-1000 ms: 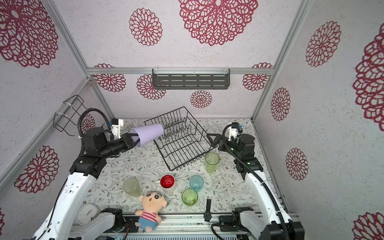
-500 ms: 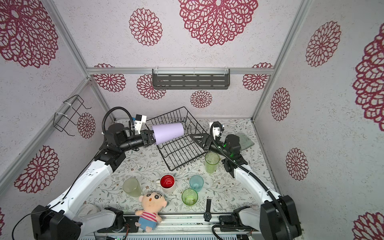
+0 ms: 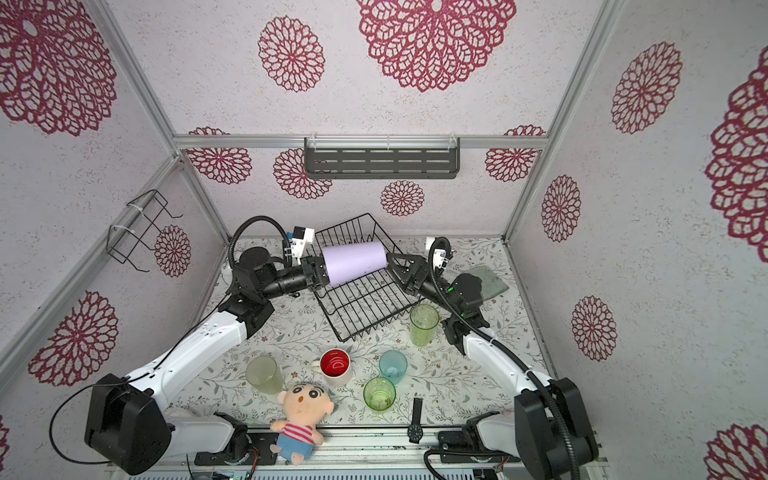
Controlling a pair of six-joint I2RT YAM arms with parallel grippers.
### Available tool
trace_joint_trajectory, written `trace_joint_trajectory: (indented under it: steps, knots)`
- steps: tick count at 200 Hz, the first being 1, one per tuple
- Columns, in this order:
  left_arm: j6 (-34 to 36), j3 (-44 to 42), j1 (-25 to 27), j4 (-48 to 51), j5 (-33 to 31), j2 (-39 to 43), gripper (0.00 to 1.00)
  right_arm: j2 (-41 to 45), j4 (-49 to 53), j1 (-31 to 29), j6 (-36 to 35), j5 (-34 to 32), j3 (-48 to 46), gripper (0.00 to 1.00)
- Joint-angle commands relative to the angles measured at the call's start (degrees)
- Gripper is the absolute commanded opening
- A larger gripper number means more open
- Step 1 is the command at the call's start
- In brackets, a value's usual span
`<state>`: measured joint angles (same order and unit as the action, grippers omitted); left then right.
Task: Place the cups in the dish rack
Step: 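Close the right gripper on the lavender cup while the left gripper opens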
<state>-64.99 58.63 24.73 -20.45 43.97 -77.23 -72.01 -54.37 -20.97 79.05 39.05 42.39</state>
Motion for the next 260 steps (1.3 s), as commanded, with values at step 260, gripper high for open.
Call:
trace_joint_trajectory:
  steps: [260]
  knots:
    - [-4.17, -6.42, 1.95, -13.49, -1.62, -4.94, 0.03, -5.57, -3.19, -10.44, -0.29, -8.44, 4.53, 0.82]
